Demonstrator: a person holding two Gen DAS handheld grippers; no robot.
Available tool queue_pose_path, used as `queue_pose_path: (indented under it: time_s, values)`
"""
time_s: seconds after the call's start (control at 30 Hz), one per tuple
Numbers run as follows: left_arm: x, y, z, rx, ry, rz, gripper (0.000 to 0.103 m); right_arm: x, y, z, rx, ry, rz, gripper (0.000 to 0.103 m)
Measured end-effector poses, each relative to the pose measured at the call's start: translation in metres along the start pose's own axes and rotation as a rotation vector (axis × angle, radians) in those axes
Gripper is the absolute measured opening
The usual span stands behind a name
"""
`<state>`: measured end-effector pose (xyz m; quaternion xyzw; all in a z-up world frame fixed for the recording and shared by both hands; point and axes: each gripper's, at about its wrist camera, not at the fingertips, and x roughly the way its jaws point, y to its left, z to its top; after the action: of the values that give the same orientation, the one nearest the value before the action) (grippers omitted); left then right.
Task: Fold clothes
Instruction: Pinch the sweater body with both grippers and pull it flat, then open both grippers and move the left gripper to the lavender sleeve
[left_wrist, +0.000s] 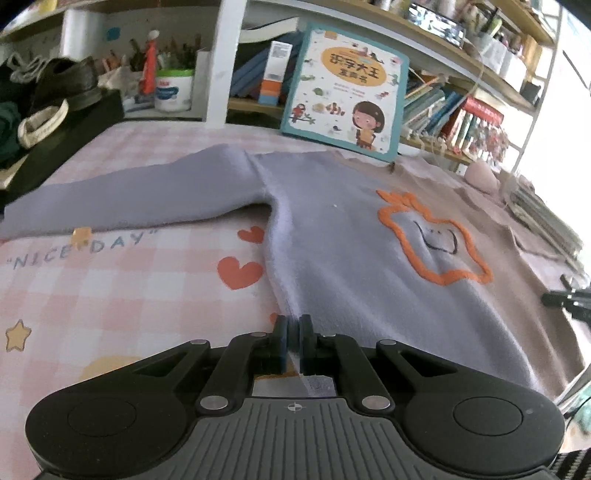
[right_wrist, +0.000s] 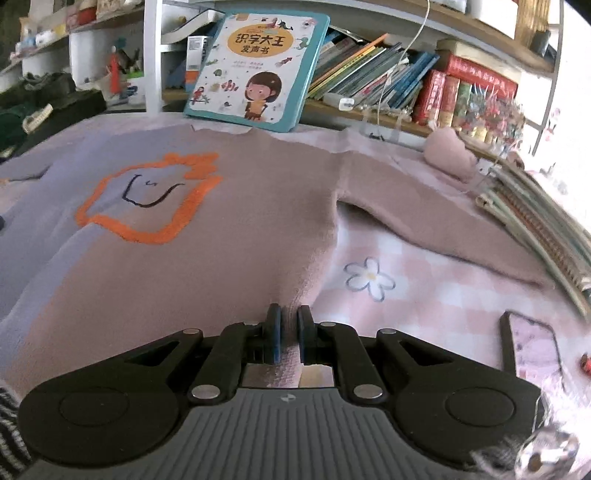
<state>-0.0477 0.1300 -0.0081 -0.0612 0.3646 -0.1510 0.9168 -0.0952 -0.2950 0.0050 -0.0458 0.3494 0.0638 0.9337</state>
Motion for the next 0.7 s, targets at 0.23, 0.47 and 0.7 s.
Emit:
queue_pose_path:
  time_s: [0.23,0.47,0.7]
  values:
    - [-0.002,-0.006,-0.002,0.022,0.007,-0.001,0.005,-0.001,-0.002,-0.001,0.044,-0.01,-0.015,0.01]
    - [-0.002,-0.012,-0.003,0.058,0.0,0.03,0.01,-0.001,0.006,0.002,-0.005,0.0,-0.052,0.013]
    - [-0.008,-0.025,-0.002,0.115,-0.033,0.061,0.042,-0.01,0.011,0.002,0.008,-0.037,-0.045,0.045]
